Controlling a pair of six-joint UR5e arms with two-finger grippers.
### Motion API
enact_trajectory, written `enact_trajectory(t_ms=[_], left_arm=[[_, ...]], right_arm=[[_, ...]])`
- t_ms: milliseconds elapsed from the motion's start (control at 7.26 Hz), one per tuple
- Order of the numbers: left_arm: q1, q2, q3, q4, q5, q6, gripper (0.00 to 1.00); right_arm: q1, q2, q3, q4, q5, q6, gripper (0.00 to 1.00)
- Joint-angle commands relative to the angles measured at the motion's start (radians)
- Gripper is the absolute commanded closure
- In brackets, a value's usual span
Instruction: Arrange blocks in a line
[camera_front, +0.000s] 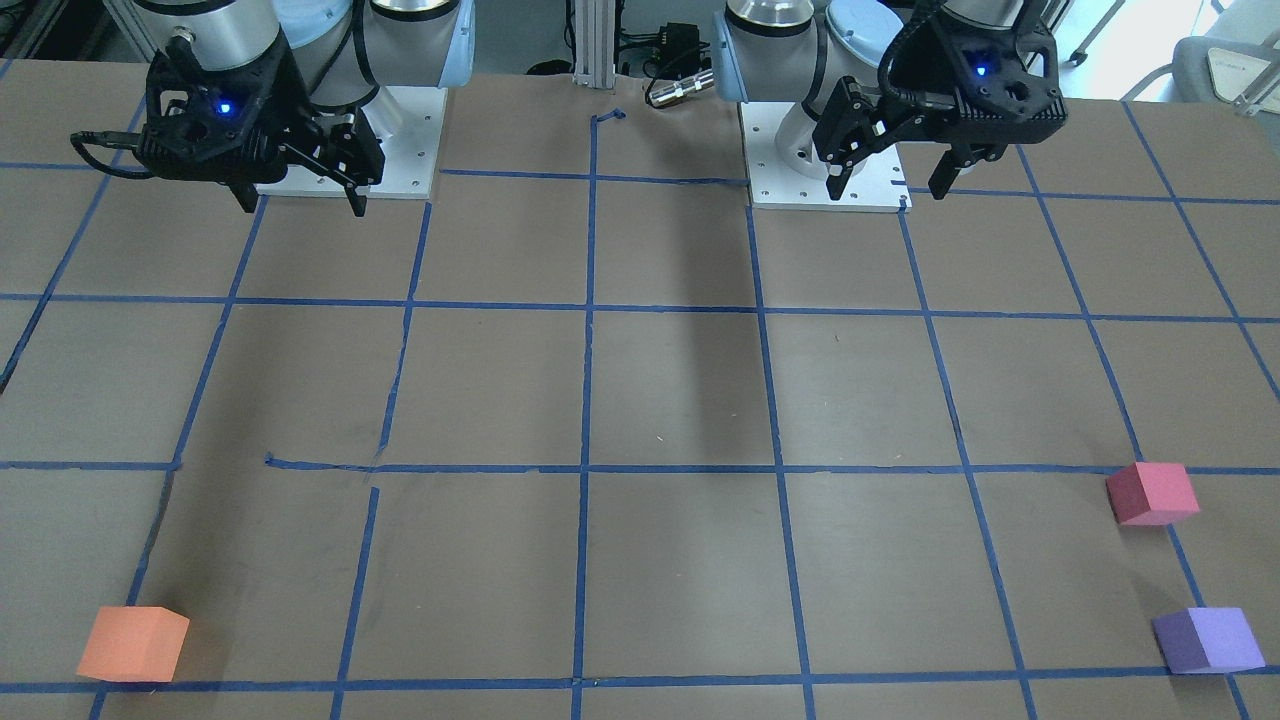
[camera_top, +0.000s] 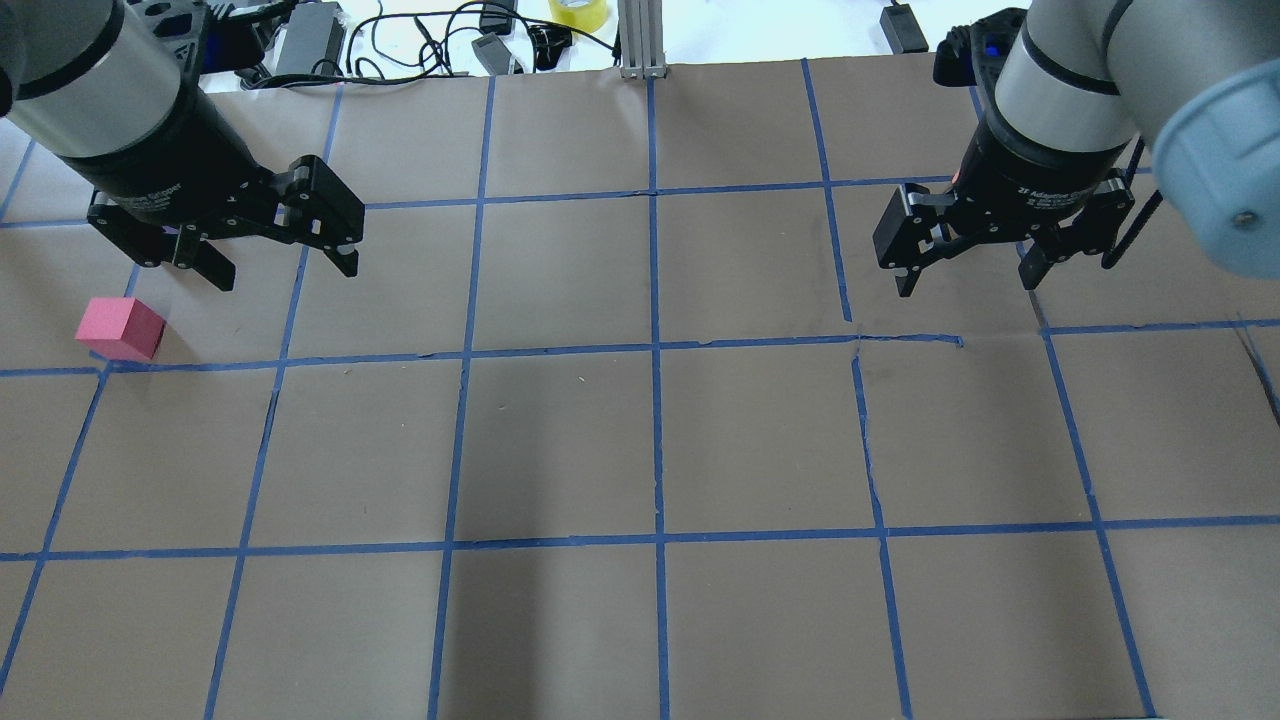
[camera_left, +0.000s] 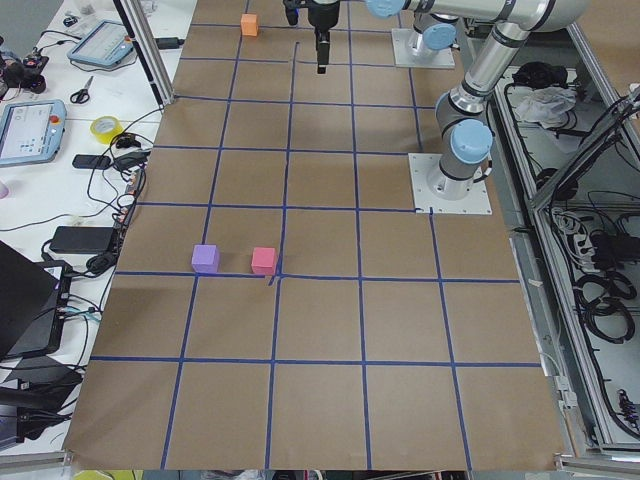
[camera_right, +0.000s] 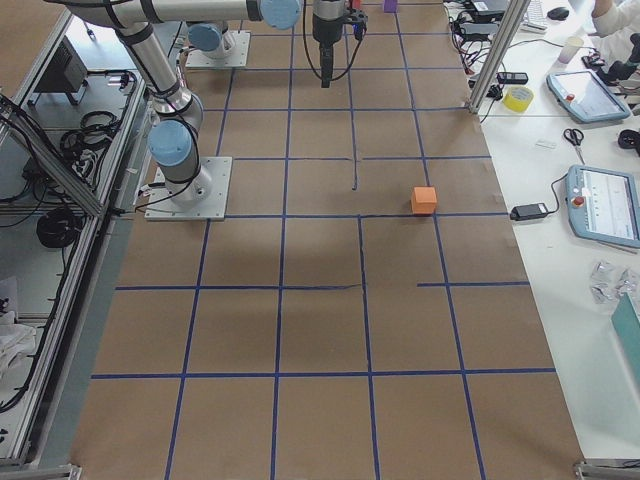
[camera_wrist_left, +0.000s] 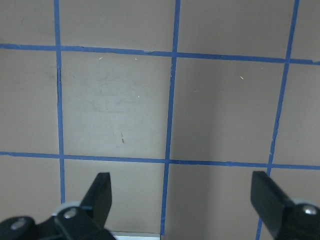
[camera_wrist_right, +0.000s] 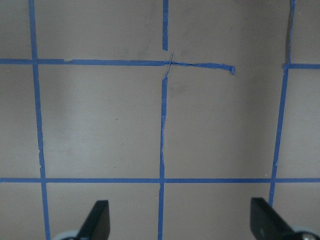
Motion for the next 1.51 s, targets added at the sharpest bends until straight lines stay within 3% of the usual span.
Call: enact_trajectory(t_ms=[0, 275, 689, 1102, 1377], left_arm=[[0.0, 0.0, 0.0, -0.002, 0.0, 0.0, 0.0], [0.0, 0.0, 0.0, -0.002, 0.0, 0.0, 0.0], [0.0, 0.0, 0.0, -0.002, 0.0, 0.0, 0.0], [0.0, 0.0, 0.0, -0.002, 0.0, 0.0, 0.0], [0.0, 0.0, 0.0, -0.002, 0.0, 0.0, 0.0]], right_arm=[[-0.005, 0.01, 0.0, -0.014, -0.006, -0.007, 0.0], [-0.124, 0.05, 0.003, -0.049, 0.007, -0.056, 0.0], [-0.2, 0.206, 0.003, -0.348, -0.002, -0.205, 0.0], [-0.299, 0.359, 0.003, -0.529, 0.019, -0.385, 0.0], [-0.317, 0.444, -0.013, -0.592, 0.068, -0.391, 0.0]])
